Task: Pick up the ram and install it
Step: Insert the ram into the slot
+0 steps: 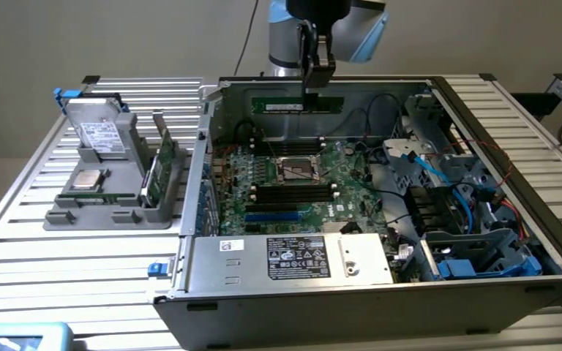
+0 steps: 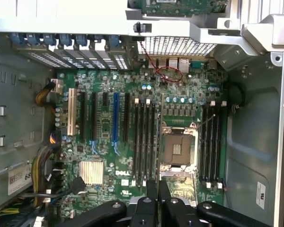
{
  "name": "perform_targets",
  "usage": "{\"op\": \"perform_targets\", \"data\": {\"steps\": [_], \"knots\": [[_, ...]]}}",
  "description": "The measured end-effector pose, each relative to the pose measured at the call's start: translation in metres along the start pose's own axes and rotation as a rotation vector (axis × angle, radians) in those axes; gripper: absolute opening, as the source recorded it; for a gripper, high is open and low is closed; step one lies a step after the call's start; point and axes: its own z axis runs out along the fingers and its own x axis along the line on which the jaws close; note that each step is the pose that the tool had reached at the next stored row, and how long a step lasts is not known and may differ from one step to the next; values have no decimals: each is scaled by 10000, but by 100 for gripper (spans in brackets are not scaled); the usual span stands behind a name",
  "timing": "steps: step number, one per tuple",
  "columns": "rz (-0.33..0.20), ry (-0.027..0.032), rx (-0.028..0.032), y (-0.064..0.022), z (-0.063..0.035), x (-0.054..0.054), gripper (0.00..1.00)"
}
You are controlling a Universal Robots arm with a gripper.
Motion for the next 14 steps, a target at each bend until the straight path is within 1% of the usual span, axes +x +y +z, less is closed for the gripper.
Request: {"op": "perform_targets", "data": {"steps": [8, 14], "knots": [[-1, 135, 5, 1, 109, -2, 13], [-2, 205, 25, 2, 192, -3, 13]]}}
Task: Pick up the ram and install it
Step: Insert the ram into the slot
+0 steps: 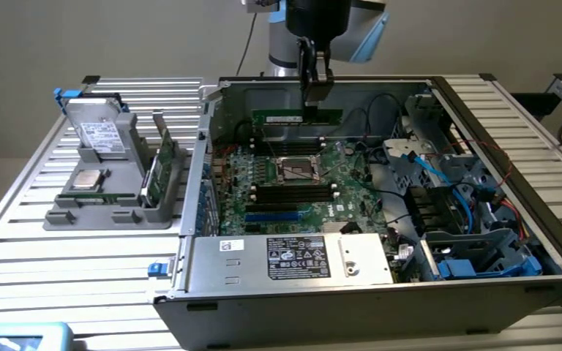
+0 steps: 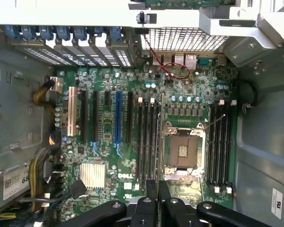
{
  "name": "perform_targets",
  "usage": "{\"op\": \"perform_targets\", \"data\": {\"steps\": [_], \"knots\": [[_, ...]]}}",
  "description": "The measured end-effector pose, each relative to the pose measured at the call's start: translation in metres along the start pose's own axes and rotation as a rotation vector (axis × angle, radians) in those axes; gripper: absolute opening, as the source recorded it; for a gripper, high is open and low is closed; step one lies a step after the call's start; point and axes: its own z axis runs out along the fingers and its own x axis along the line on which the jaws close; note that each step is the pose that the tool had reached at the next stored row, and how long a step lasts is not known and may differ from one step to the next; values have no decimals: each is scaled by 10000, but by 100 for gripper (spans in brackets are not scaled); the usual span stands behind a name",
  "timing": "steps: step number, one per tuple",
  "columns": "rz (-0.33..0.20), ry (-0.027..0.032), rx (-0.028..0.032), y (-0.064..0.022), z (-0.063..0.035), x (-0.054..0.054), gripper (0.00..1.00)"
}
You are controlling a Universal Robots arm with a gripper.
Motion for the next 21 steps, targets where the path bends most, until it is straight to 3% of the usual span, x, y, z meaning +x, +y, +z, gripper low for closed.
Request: {"op": "perform_targets", "data": {"steps": [7, 21], "knots": [[0, 53, 20, 2, 111, -4, 13], [0, 103, 29, 5, 366, -14, 13]]}}
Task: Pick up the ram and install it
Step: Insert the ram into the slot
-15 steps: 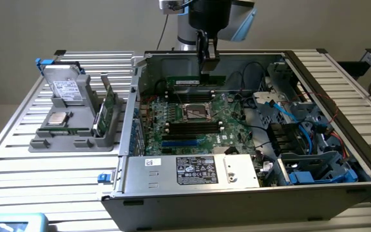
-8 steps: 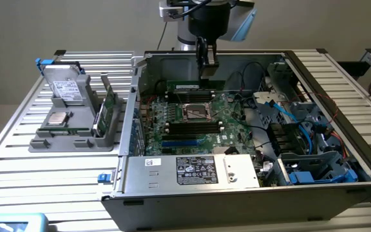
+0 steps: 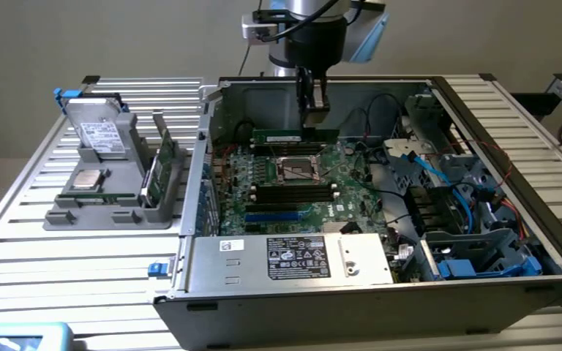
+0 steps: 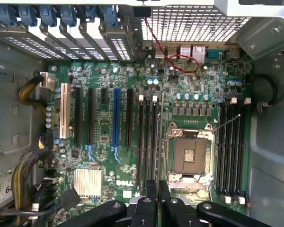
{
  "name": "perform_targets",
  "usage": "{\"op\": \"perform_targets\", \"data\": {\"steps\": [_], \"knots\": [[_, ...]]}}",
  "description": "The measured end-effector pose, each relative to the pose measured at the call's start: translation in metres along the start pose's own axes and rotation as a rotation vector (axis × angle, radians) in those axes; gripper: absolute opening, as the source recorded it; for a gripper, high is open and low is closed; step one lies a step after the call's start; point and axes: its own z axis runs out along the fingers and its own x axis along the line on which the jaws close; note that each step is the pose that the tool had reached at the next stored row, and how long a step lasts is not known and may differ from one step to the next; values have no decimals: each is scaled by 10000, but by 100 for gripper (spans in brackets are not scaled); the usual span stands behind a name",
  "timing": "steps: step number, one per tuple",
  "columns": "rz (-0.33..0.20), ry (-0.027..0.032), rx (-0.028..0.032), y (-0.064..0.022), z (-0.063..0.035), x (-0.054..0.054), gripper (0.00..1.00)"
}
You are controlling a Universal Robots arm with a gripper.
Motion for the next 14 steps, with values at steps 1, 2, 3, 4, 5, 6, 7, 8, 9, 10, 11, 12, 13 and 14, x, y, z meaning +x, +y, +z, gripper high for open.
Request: {"op": "perform_targets", "data": {"steps": [1, 2, 3, 4, 5, 6, 7, 8, 9, 10, 11, 12, 13, 14], "knots": [[0, 4, 0, 0, 18, -1, 13], [-1, 7, -1, 1, 36, -2, 13], [0, 10, 0, 1, 54, -3, 13], [0, 13, 0, 1, 72, -3, 13], [0, 17, 0, 2, 90, -5, 13], [0, 25, 0, 2, 107, -5, 13], [0, 32, 0, 2, 123, -6, 13], [-1, 39, 0, 2, 139, -6, 13], [-1, 50, 1, 3, 153, -7, 13], [-1, 62, 1, 3, 168, -7, 13], [-1, 75, 1, 3, 181, -8, 13], [-1, 89, 1, 3, 193, -8, 13], [-2, 102, 2, 4, 206, -8, 13], [-2, 120, 2, 4, 218, -8, 13]]}}
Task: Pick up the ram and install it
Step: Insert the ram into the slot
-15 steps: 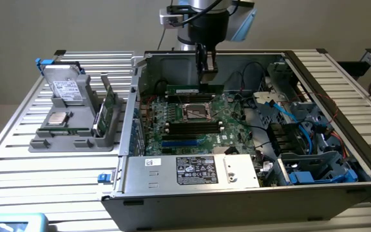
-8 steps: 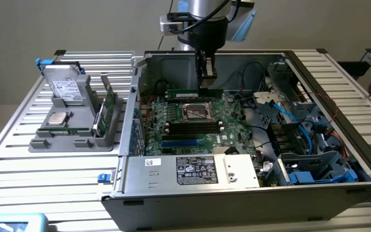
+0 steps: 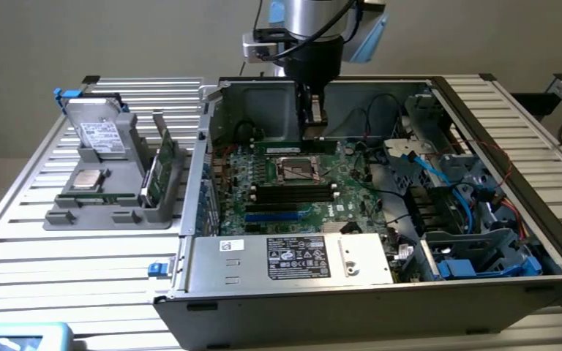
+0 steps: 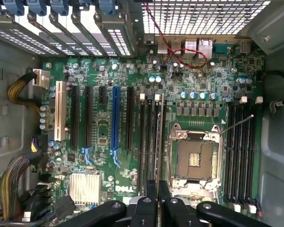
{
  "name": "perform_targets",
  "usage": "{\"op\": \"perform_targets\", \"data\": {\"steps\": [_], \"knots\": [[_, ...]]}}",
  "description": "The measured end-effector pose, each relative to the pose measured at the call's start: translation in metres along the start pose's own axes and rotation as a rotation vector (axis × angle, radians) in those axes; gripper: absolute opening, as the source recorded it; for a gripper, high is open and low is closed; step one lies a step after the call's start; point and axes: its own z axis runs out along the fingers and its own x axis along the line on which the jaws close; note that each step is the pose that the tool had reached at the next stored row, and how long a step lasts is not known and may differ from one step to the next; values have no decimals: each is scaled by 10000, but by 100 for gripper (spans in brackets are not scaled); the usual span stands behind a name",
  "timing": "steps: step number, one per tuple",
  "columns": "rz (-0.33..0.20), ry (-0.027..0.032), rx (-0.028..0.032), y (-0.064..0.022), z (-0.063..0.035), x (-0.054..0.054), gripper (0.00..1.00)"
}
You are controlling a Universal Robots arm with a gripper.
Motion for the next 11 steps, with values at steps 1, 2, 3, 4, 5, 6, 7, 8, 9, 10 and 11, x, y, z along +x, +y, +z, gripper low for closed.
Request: {"op": "perform_targets", "data": {"steps": [1, 2, 3, 4, 5, 6, 7, 8, 9, 10, 11], "knots": [[0, 19, 1, 0, 12, 0, 13], [0, 42, 2, 0, 22, 0, 13], [-1, 75, 2, 0, 30, 0, 13], [-2, 109, 2, 1, 38, 1, 13], [-2, 140, 3, 1, 46, 2, 13], [-3, 171, 4, 1, 55, 3, 13], [-3, 202, 5, 1, 63, 3, 13], [-4, 233, 5, 1, 72, 4, 13], [-4, 255, 5, 1, 82, 4, 13], [-5, 267, 5, 1, 97, 4, 13], [-5, 272, 5, 2, 113, 4, 13]]}}
